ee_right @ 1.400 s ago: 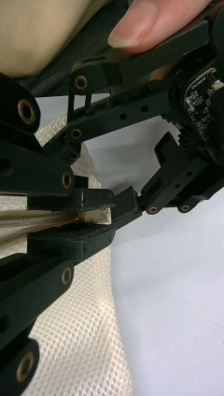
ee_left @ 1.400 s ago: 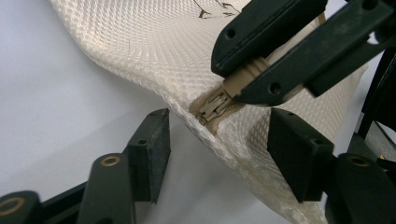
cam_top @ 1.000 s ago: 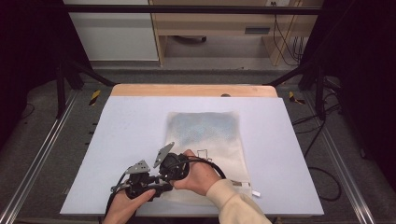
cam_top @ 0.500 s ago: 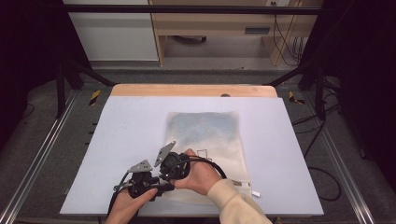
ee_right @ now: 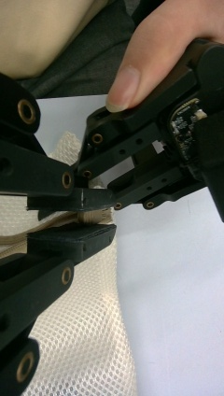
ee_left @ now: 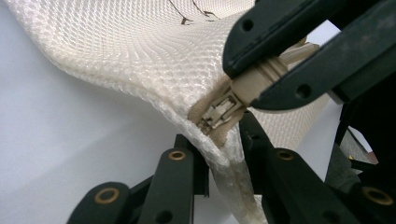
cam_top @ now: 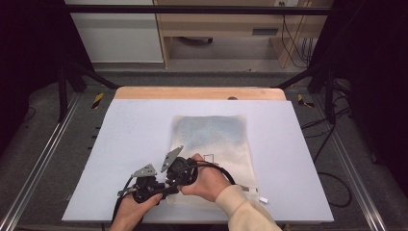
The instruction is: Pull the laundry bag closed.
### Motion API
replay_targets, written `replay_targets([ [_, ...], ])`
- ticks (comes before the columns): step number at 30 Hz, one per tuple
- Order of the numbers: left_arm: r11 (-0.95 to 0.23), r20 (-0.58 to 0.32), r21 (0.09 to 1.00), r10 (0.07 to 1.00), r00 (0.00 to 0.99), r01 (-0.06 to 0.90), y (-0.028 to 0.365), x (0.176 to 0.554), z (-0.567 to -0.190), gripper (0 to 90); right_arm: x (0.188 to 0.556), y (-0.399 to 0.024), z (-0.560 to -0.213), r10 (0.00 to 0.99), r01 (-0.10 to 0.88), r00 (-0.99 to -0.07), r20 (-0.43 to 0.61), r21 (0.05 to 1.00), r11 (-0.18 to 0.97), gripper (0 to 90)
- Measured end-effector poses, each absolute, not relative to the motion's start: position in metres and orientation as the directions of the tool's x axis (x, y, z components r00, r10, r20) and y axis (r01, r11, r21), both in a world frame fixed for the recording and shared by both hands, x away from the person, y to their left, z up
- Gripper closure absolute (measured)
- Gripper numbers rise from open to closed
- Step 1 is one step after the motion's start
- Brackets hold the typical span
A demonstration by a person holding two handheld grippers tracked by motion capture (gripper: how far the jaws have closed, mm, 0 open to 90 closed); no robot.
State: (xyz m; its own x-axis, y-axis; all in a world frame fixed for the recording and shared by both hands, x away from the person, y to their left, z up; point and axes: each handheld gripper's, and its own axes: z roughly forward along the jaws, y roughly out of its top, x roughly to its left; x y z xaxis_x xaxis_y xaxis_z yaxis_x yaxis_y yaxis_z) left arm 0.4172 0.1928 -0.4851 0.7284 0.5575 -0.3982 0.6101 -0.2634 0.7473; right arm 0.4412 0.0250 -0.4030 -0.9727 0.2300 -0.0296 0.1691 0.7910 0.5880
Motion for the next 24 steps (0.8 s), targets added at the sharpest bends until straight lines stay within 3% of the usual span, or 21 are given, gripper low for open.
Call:
replay_targets([
  [24, -0.269, -0.371, 0.755, 0.576, 0.728, 0.598, 0.1941, 0.4152, -0.4818, 84.6, 0.4382, 0.0228, -0.4052, 0.181, 0.100, -0.980, -0.088, 0.569, 0.816, 82.0],
])
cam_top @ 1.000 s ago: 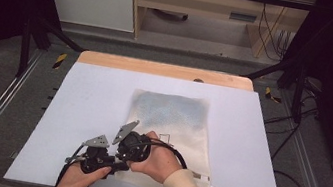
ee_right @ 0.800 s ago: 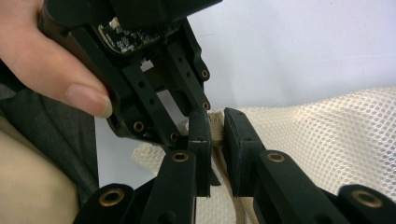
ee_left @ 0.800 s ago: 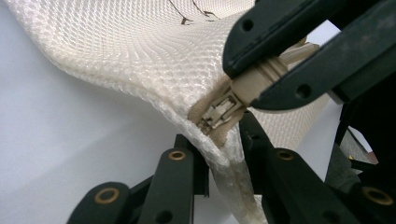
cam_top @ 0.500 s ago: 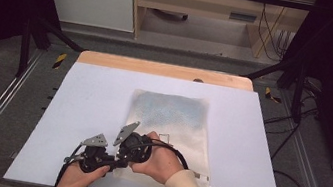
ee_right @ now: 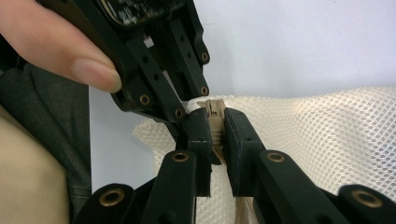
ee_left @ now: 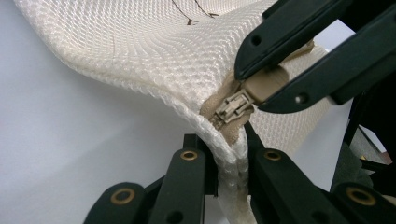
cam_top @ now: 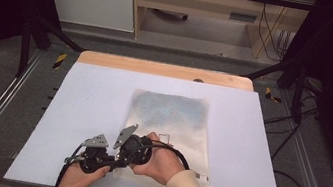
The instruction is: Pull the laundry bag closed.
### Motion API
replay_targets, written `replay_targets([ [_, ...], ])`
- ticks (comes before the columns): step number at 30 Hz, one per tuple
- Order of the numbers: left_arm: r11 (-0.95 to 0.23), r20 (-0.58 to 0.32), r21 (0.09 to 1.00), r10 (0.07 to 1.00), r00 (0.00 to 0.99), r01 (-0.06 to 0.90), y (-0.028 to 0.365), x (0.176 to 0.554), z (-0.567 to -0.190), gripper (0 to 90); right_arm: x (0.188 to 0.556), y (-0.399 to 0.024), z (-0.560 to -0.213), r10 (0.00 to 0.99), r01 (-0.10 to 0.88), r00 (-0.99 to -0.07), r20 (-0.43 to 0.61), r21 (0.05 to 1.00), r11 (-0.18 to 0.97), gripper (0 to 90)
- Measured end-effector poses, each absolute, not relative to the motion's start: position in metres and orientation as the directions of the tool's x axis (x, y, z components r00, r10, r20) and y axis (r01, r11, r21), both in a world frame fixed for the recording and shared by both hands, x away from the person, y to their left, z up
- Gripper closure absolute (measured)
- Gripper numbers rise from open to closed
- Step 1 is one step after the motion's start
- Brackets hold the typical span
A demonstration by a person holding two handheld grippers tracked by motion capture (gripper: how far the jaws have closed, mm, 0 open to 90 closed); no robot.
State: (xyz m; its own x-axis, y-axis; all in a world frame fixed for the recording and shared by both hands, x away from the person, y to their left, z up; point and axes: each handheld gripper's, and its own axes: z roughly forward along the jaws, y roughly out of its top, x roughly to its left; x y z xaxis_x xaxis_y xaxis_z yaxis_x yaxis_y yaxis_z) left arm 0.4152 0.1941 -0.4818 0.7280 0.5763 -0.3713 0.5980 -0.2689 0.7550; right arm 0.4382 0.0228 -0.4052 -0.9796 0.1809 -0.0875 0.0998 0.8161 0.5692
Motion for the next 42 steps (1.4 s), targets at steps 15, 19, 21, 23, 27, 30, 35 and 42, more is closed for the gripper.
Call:
replay_targets([
  [15, -0.268, -0.349, 0.765, 0.591, 0.727, 0.586, 0.195, 0.415, -0.479, 84.9, 0.437, 0.019, -0.407, 0.180, 0.084, -0.977, -0.112, 0.575, 0.814, 82.1],
  [19, -0.262, -0.349, 0.767, 0.594, 0.724, 0.585, 0.195, 0.415, -0.479, 84.8, 0.438, 0.019, -0.408, 0.179, 0.084, -0.977, -0.113, 0.569, 0.818, 82.2],
  [21, -0.261, -0.351, 0.766, 0.594, 0.724, 0.587, 0.195, 0.415, -0.478, 84.8, 0.437, 0.019, -0.409, 0.184, 0.089, -0.977, -0.112, 0.570, 0.817, 82.2],
  [23, -0.265, -0.348, 0.766, 0.596, 0.724, 0.586, 0.194, 0.415, -0.479, 84.9, 0.437, 0.019, -0.409, 0.174, 0.079, -0.977, -0.121, 0.554, 0.829, 82.2],
  [27, -0.256, -0.348, 0.770, 0.600, 0.720, 0.585, 0.196, 0.415, -0.478, 85.0, 0.439, 0.015, -0.410, 0.185, 0.090, -0.975, -0.124, 0.539, 0.838, 82.2],
  [30, -0.264, -0.343, 0.769, 0.598, 0.724, 0.583, 0.195, 0.415, -0.478, 85.0, 0.439, 0.012, -0.410, 0.185, 0.091, -0.975, -0.122, 0.543, 0.835, 82.2],
  [35, -0.267, -0.344, 0.767, 0.596, 0.725, 0.584, 0.195, 0.415, -0.478, 84.9, 0.439, 0.010, -0.411, 0.187, 0.093, -0.975, -0.121, 0.542, 0.835, 82.2],
  [42, -0.272, -0.337, 0.769, 0.597, 0.728, 0.579, 0.195, 0.414, -0.478, 84.9, 0.439, 0.008, -0.411, 0.183, 0.092, -0.976, -0.118, 0.541, 0.836, 82.2],
])
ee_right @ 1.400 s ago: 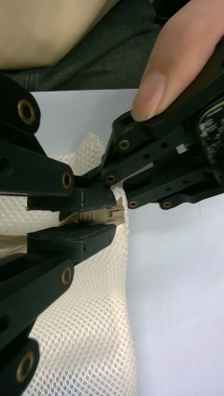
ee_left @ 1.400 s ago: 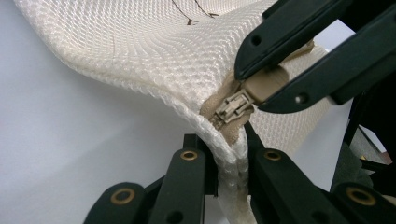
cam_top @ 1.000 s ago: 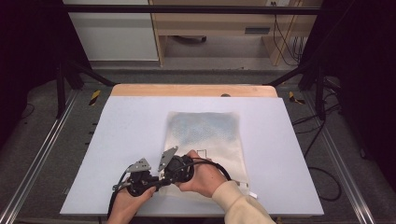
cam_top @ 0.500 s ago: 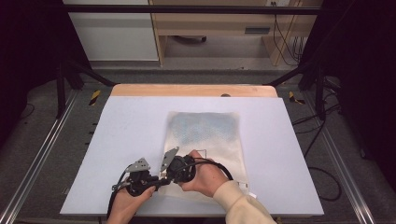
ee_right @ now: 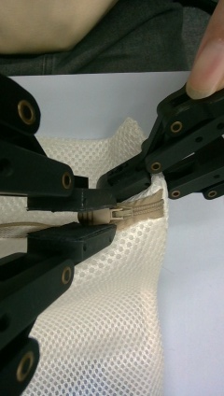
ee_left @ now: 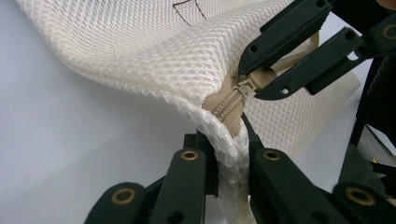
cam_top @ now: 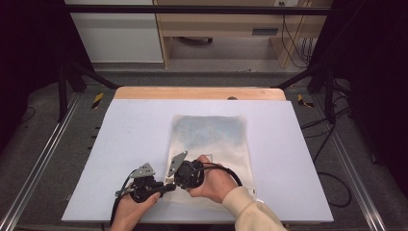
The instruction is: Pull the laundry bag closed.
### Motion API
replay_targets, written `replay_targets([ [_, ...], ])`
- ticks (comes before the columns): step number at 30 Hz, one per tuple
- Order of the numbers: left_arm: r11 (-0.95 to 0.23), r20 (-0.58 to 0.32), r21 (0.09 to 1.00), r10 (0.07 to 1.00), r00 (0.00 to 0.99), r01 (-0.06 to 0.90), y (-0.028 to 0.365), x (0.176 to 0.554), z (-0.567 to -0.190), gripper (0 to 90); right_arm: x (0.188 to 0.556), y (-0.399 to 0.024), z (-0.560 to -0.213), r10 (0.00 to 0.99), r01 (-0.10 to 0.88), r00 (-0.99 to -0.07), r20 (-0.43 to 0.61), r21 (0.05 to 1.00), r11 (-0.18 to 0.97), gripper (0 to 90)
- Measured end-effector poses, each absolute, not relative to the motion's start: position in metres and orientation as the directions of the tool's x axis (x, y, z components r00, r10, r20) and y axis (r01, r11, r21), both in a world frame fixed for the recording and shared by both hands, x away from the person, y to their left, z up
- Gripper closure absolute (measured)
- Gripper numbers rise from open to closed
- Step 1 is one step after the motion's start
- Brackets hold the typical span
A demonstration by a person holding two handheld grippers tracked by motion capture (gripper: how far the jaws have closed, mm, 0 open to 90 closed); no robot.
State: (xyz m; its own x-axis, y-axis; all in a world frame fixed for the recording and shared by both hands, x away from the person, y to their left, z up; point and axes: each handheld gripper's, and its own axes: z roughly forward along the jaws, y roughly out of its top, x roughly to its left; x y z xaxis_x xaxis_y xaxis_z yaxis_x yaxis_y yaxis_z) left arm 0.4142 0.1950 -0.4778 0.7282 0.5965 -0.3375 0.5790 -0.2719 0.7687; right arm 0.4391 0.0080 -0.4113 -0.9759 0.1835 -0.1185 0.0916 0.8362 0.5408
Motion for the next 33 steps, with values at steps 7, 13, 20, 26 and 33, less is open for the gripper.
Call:
replay_targets([
  [7, -0.278, -0.333, 0.770, 0.593, 0.733, 0.574, 0.193, 0.413, -0.478, 84.9, 0.438, 0.004, -0.412, 0.191, 0.098, -0.975, -0.116, 0.546, 0.832, 82.2],
  [13, -0.282, -0.331, 0.769, 0.592, 0.735, 0.574, 0.193, 0.413, -0.479, 84.9, 0.438, 0.004, -0.413, 0.184, 0.094, -0.976, -0.115, 0.543, 0.835, 82.2],
  [20, -0.289, -0.324, 0.772, 0.589, 0.741, 0.567, 0.191, 0.413, -0.478, 84.9, 0.439, 0.001, -0.413, 0.182, 0.091, -0.977, -0.112, 0.553, 0.828, 82.2],
  [26, -0.290, -0.319, 0.775, 0.588, 0.744, 0.562, 0.189, 0.412, -0.478, 84.9, 0.438, -0.002, -0.412, 0.180, 0.089, -0.977, -0.111, 0.557, 0.826, 82.2],
  [33, -0.296, -0.314, 0.776, 0.586, 0.747, 0.558, 0.188, 0.412, -0.478, 84.9, 0.437, -0.002, -0.413, 0.183, 0.090, -0.976, -0.115, 0.555, 0.827, 82.2],
])
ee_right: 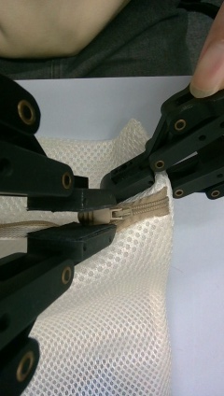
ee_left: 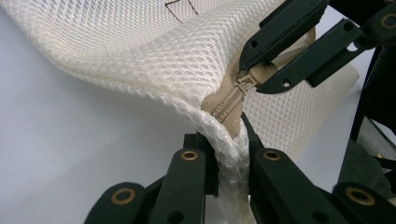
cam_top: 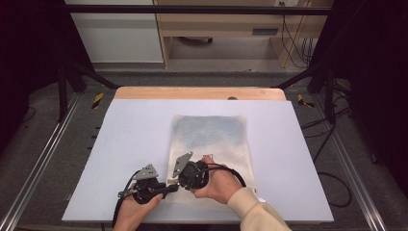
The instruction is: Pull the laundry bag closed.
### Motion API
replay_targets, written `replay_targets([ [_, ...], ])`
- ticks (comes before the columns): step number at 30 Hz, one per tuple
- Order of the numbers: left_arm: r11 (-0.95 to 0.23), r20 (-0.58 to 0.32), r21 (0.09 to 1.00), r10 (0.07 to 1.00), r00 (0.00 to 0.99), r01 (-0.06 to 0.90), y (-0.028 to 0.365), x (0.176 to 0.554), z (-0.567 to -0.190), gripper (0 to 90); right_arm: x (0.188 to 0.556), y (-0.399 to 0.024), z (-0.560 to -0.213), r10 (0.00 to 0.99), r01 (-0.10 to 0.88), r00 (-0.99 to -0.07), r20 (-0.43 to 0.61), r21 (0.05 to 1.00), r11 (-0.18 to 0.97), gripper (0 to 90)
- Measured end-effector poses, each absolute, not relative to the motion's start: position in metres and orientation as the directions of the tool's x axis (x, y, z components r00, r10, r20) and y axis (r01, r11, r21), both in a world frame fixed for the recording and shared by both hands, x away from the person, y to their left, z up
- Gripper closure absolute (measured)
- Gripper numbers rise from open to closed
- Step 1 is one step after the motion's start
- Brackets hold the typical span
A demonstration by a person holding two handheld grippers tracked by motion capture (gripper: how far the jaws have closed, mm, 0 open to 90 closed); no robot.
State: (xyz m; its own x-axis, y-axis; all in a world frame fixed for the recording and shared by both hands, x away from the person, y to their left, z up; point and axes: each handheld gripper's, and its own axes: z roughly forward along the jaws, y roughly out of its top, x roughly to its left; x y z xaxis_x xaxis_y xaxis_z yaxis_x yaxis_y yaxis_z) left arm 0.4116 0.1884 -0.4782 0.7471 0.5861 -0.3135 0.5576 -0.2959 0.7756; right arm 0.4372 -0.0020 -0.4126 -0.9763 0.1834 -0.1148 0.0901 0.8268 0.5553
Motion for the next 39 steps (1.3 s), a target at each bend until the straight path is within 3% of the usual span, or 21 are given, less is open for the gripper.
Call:
replay_targets([
  [39, -0.277, -0.320, 0.787, 0.581, 0.749, 0.551, 0.188, 0.409, -0.476, 84.8, 0.436, -0.020, -0.417, 0.231, 0.128, -0.965, -0.121, 0.554, 0.823, 82.2],
])
